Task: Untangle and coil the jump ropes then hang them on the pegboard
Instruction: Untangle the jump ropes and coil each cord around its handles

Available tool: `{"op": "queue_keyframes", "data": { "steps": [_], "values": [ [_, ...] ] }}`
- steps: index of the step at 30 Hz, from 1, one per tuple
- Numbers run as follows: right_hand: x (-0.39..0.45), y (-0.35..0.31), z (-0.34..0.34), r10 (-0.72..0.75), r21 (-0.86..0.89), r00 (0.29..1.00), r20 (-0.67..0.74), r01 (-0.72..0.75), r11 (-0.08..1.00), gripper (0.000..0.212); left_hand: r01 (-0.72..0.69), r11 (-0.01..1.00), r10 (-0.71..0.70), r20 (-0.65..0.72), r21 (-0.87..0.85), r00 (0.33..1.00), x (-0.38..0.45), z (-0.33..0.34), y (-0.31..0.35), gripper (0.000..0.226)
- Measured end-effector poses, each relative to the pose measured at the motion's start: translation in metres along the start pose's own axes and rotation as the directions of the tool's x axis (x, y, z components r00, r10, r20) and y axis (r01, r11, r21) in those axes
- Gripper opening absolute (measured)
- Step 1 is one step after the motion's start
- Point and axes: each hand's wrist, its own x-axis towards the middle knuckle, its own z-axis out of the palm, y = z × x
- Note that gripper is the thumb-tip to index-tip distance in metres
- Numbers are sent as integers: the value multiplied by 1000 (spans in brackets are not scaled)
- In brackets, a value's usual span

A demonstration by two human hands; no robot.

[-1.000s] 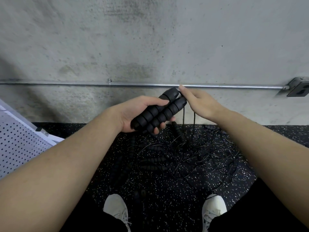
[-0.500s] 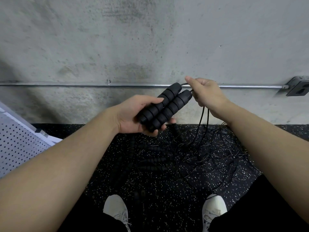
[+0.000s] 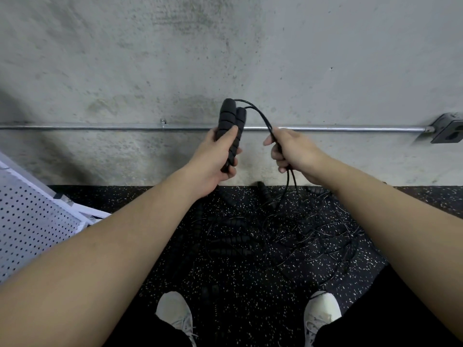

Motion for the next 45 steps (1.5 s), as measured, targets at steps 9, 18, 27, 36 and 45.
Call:
{"op": "queue_keyframes", "data": {
  "steps": [9,18,27,36,45],
  "values": [
    [-25,-3,41,-194,-374,952,238,274,886,23,102,977,-102,9,-186,995,8,5,-4,33],
    [-28,-5,33,-237,-353,929,285,332,875,29,107,988,-112,-41,-111,993,7,10,-5,10],
    [-31,3,14,-160,-370,907,388,313,875,39,45,999,-44,-90,12,995,2,0,-1,24],
    [-28,9,-13,-149,-148,867,476,246,958,35,94,972,-49,206,-215,977,-11,-6,20,18],
    [-28,12,-35,-7,-200,829,559,142,969,38,162,977,-81,457,-140,886,-22,-18,25,35]
  ]
}}
